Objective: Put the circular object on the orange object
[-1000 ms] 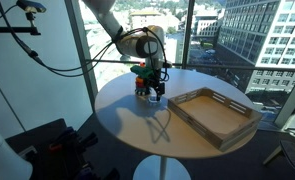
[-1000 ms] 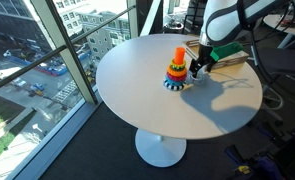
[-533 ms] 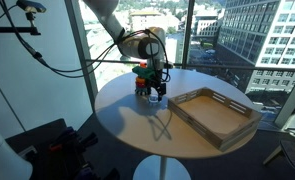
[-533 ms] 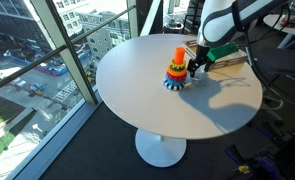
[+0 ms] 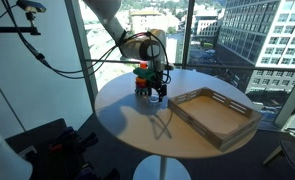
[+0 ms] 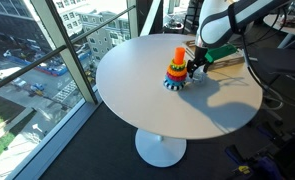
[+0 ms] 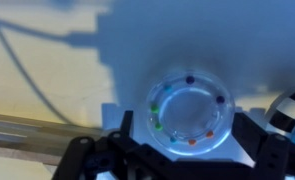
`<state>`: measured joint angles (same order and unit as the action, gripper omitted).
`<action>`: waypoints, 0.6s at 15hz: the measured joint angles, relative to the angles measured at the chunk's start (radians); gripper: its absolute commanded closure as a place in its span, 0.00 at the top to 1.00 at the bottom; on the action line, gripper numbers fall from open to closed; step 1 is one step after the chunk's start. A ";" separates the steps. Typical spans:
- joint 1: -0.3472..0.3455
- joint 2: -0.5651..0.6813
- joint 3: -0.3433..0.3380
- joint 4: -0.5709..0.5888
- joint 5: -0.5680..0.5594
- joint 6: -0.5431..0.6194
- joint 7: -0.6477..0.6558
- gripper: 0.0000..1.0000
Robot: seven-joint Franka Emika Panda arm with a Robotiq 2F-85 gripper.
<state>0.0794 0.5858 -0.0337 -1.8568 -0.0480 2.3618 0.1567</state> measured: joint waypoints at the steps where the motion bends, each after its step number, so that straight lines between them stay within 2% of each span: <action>1: 0.000 0.003 0.000 0.002 0.000 0.000 0.000 1.00; 9: 0.000 0.015 0.000 0.017 0.001 0.000 0.001 1.00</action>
<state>0.0793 0.6010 -0.0341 -1.8396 -0.0469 2.3618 0.1575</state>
